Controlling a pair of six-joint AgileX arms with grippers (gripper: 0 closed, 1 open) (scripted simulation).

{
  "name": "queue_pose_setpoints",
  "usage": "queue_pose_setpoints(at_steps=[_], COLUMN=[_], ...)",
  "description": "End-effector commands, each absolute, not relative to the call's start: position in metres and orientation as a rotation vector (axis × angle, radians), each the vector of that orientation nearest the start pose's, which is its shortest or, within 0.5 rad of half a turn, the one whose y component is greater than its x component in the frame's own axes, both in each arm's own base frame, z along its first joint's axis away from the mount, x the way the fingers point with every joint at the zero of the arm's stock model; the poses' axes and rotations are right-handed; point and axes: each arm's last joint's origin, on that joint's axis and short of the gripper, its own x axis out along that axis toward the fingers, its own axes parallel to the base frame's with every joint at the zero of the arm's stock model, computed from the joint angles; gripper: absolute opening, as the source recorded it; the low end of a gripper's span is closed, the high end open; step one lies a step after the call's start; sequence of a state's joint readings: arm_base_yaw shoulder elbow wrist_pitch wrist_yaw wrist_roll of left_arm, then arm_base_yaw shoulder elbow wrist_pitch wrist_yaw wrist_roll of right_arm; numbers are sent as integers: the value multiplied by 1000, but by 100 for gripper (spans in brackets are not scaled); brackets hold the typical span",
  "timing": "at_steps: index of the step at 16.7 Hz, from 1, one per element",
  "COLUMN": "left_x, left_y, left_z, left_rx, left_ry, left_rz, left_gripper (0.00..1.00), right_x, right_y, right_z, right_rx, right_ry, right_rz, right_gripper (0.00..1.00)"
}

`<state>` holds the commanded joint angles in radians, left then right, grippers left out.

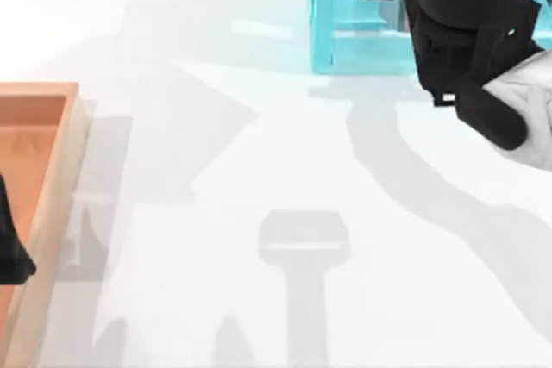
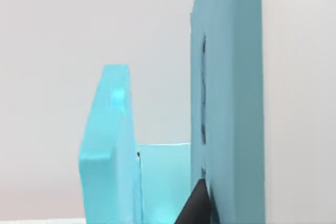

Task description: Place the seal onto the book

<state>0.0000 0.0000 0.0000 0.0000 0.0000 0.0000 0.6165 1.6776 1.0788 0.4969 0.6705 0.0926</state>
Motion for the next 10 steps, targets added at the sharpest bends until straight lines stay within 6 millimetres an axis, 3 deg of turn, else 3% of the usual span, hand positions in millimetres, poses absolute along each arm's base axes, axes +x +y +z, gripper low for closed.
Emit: queue_pose_setpoints(at_steps=[4,10], left_x=[106,106], left_y=[-1,-1], left_z=[160,160], left_rx=[0,0], left_ry=[0,0], left_rz=[0,0], left_gripper=[100,100], right_x=[278,275], right_y=[200,199], right_z=[278,277], right_rx=[11,5], right_ry=[91,99], right_rz=[-36,-39], right_gripper=[0,0])
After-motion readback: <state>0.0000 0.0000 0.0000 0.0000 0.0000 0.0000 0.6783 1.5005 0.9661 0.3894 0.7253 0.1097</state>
